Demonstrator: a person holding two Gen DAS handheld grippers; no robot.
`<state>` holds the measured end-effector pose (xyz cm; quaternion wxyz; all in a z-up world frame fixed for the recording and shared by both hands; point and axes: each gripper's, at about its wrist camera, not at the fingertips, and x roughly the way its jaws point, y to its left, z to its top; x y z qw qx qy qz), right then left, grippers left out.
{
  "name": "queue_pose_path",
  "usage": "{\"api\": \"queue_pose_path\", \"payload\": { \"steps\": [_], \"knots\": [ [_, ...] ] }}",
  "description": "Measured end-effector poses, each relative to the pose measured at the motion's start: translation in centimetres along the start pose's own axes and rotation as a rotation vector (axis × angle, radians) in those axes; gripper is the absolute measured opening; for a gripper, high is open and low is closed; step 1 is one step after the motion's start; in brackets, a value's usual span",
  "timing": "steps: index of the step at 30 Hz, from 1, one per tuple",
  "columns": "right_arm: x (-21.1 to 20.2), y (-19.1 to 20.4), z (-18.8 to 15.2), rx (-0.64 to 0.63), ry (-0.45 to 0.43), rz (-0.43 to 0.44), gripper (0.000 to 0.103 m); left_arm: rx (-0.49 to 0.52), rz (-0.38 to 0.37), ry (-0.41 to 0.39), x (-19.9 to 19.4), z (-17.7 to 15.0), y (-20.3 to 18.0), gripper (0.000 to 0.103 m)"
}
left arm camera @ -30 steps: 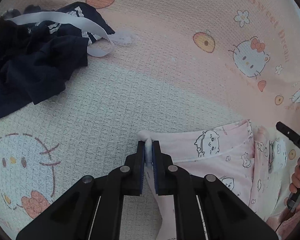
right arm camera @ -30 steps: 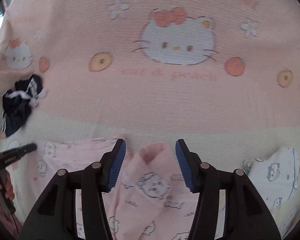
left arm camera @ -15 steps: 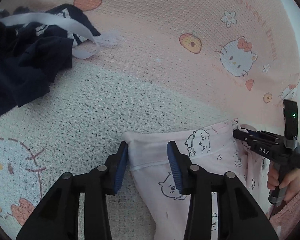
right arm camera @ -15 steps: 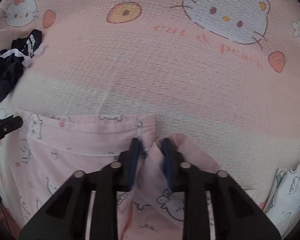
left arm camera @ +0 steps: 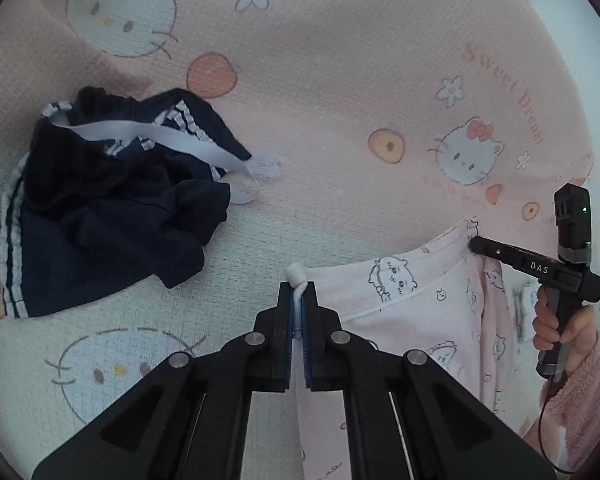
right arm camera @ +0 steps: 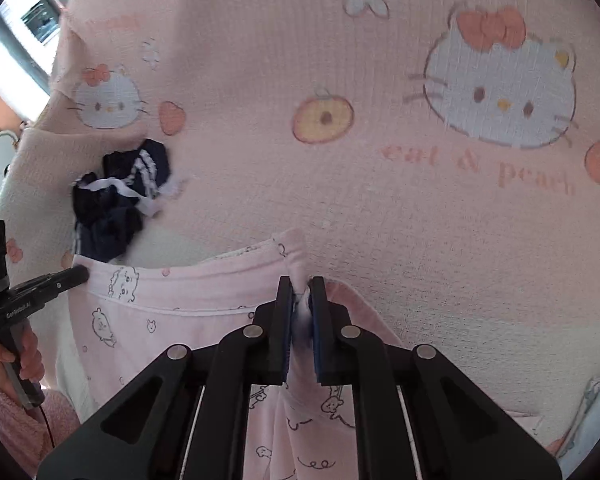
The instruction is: Fold clothes
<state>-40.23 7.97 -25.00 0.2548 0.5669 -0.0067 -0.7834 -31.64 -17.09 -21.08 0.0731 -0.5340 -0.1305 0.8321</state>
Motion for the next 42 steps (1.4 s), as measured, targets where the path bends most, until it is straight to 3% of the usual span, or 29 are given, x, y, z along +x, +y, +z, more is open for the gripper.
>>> {"api": "queue_pose_path", "payload": {
  "steps": [2, 4, 6, 7, 8, 11, 12, 18, 22, 25, 28, 30, 32, 34, 35, 36, 42],
  "knots": [
    [3.1, -0.4, 0.2, -0.006, 0.06, -0.05, 0.008, 0.017, 0.055, 0.083, 3.7, -0.1, 0.1, 0.007],
    [2.9, -0.2, 0.2, -0.027, 0.032, -0.069, 0.01, 0.063, 0.07, 0.054, 4.2, -0.1, -0.3, 0.009],
    [1.7, -0.2, 0.6, -0.021, -0.008, -0.073, 0.025, 0.079, 0.108, 0.021, 3.3, 0.1, -0.4, 0.024],
    [1.0, -0.3, 0.8, -0.018, -0.028, -0.076, 0.03, 0.078, 0.132, -0.005, 2.6, 0.1, -0.3, 0.041],
    [0.4, -0.3, 0.9, -0.015, -0.048, -0.078, 0.037, 0.079, 0.141, -0.024, 1.9, 0.0, -0.5, 0.049],
    [-3.1, -1.0, 1.1, 0.055, -0.14, -0.02, 0.045, 0.091, 0.155, -0.066, -0.1, -0.5, -1.4, 0.05],
    [-4.5, -1.2, 0.9, 0.073, -0.159, -0.025, 0.046, 0.111, 0.129, -0.065, -0.4, -0.9, -2.3, 0.05],
    [-8.9, -4.6, -5.2, 0.093, -0.068, -0.264, 0.05, 0.283, -0.057, -0.03, 0.4, -3.2, -10.4, 0.05],
    [-9.7, -10.5, -11.1, 0.185, 0.002, -0.397, 0.05, 0.34, -0.092, 0.012, 3.9, -3.1, -15.8, 0.05],
    [-10.1, -14.5, -13.4, 0.294, 0.011, -0.37, 0.05, 0.348, -0.102, 0.023, 6.3, -1.6, -18.3, 0.05],
    [-9.8, -15.9, -13.5, 0.293, 0.002, -0.344, 0.053, 0.378, -0.065, 0.038, 8.0, -0.2, -20.3, 0.05],
    [-8.9, -16.0, -13.0, 0.27, 0.013, -0.321, 0.069, 0.403, -0.053, 0.059, 8.8, 0.2, -21.0, 0.05],
    [-7.5, -15.6, -12.6, 0.238, 0.038, -0.305, 0.071, 0.418, -0.057, 0.062, 8.8, 0.2, -21.4, 0.05],
    [-6.8, -14.4, -12.3, 0.163, 0.024, -0.341, 0.065, 0.427, -0.065, 0.054, 8.5, 0.2, -21.6, 0.05],
    [-6.7, -13.8, -12.2, 0.129, 0.009, -0.337, 0.043, 0.431, -0.07, 0.049, 8.2, 0.2, -21.6, 0.05],
    [-6.9, -13.3, -12.1, 0.115, -0.002, -0.307, 0.01, 0.436, -0.074, 0.044, 8.0, 0.2, -21.7, 0.05],
    [-8.5, -14.7, -13.1, 0.176, -0.024, -0.365, 0.006, 0.507, -0.099, 0.044, 7.7, 0.5, -23.0, 0.05]
  ]
}}
